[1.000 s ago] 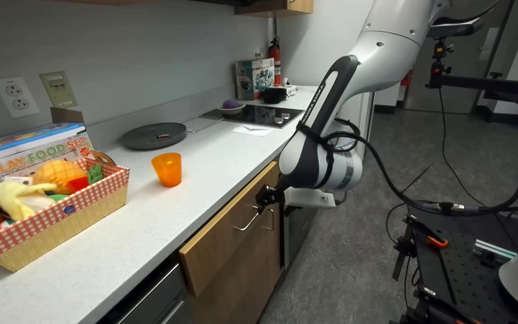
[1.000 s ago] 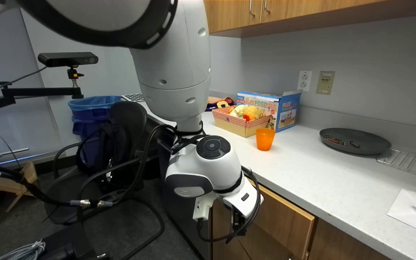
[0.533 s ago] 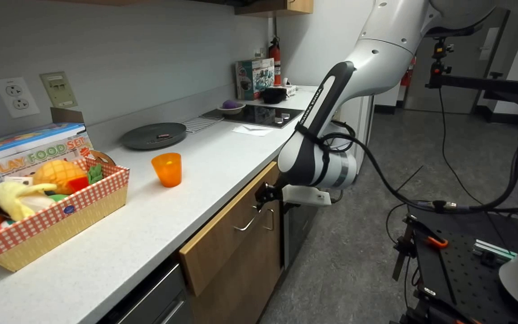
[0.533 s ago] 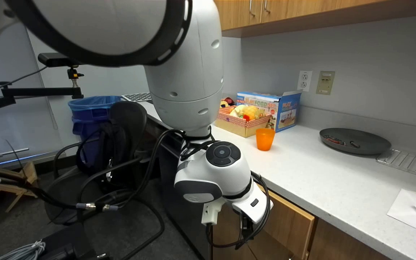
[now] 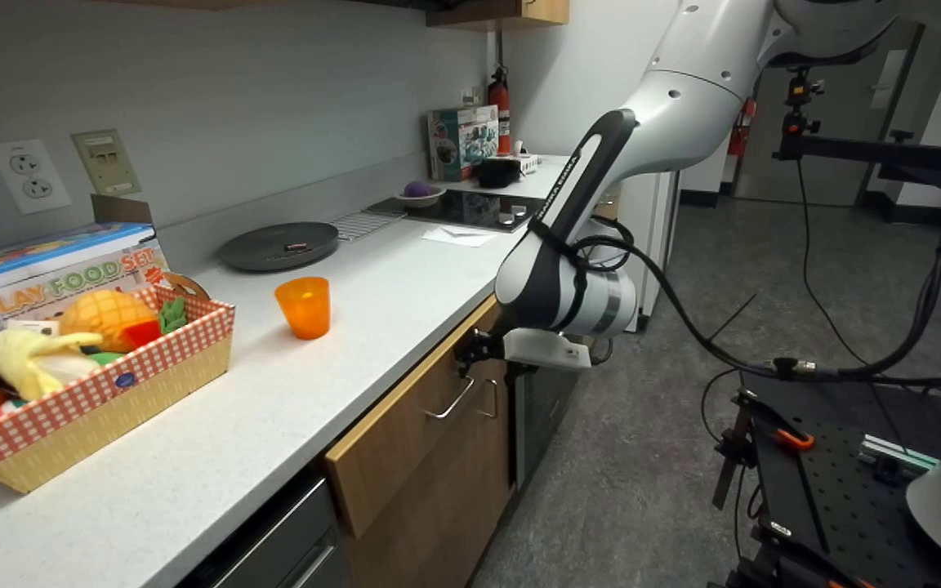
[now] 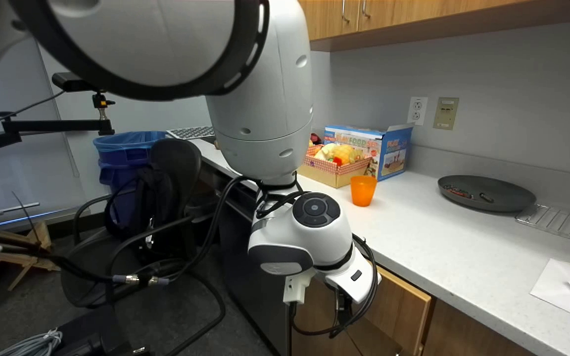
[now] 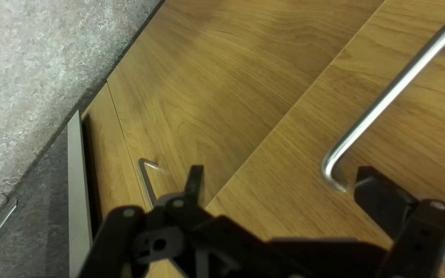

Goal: Open the top drawer

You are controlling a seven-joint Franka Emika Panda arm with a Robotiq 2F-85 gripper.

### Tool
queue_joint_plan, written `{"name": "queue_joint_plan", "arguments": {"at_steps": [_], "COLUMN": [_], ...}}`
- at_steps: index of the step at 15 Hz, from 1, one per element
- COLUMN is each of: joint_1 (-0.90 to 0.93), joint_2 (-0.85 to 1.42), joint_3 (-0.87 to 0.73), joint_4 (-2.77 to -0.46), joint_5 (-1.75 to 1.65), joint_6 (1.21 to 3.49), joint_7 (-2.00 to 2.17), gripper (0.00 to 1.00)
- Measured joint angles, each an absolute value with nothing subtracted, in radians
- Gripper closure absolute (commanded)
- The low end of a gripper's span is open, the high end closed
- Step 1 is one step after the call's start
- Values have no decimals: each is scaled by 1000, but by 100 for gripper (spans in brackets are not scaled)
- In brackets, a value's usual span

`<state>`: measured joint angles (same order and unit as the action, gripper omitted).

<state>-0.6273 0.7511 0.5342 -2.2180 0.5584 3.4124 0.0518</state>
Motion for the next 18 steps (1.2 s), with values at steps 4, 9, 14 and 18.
{"name": "queue_joint_plan", "arguments": {"at_steps": [4, 9, 14, 18], "joint_1": [-628, -628, -624, -621], "joint_2": [762, 775, 780, 778], "joint_3": [532, 523, 512, 503], "joint_4": [-2201, -2171, -2159, -2159], "joint_5": [558, 558, 559, 562], "joint_6": [3364, 3305, 3265, 3238], "joint_7": [52, 52, 54, 62], "gripper": [0, 0, 0, 0]}}
